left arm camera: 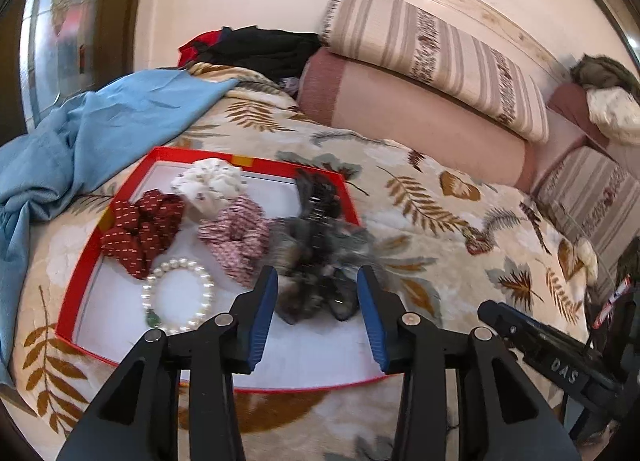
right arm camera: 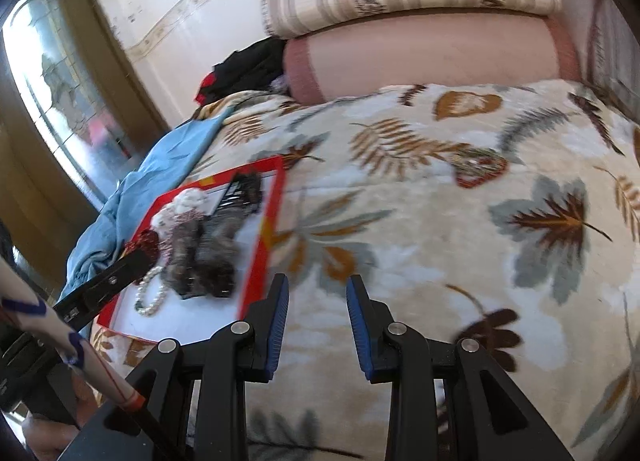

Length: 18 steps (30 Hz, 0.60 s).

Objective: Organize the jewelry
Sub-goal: 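Move both open tools back to the bracelets on the bedspread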

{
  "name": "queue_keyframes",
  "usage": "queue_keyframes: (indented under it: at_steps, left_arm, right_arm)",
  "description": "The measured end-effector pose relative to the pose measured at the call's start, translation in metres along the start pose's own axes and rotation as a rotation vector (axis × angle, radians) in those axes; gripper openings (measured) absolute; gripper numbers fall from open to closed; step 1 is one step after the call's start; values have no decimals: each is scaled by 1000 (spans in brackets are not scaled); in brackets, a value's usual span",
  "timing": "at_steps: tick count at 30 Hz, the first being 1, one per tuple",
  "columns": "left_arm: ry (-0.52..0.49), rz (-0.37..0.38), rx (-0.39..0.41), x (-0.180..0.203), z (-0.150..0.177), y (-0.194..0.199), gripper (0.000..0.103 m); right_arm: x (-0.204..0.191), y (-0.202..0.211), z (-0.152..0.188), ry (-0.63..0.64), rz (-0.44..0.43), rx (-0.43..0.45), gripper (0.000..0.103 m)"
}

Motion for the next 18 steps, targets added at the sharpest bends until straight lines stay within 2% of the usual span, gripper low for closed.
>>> queue_keyframes:
  at_steps: [11,18]
  left_arm:
    - [-195,15,-20,92,37,3,45]
    - [-356,11,-42,151,76,-14,45]
  right_arm:
    - [93,48,-1,-198,57,95,33]
    - [122,62,-3,-256,57,127,33]
Point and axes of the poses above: each gripper's, at about its wrist camera, not at the fingertips, and y roughly against the way its jaws point, x to its right, z to its underside, the point moved 10 cm from there along -y, roughly the way its jaws point, and after that the axes turned 13 degrees about -z, right-handed, at the moved point
